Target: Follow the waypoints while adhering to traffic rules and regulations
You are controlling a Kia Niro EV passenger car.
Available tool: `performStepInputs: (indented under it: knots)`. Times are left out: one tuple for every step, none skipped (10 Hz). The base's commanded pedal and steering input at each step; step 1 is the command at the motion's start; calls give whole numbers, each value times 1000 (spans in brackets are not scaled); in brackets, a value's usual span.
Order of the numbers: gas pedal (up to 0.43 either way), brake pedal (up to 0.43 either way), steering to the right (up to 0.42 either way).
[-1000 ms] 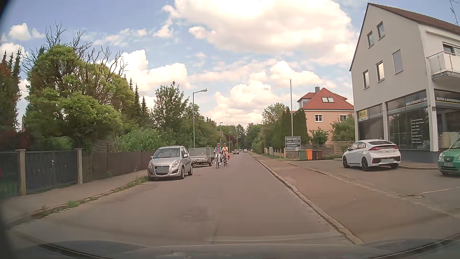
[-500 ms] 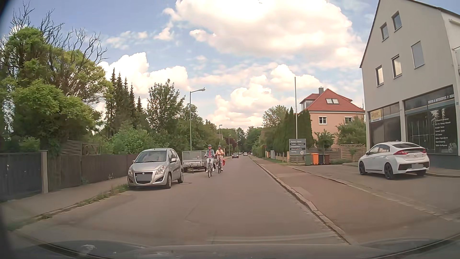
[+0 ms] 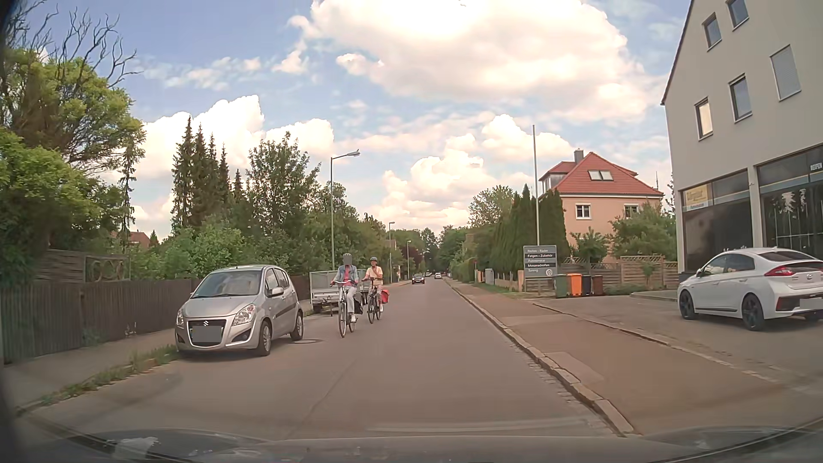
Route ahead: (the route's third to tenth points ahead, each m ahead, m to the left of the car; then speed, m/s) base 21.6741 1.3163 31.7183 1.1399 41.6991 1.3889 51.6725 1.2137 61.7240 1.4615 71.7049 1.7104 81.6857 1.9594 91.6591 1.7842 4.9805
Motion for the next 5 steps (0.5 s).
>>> performStepInputs:
  knots:
    - [28,18,-3]
    - [28,18,-3]
    - [28,18,-5]
    - [28,18,-5]
    - [28,18,-5]
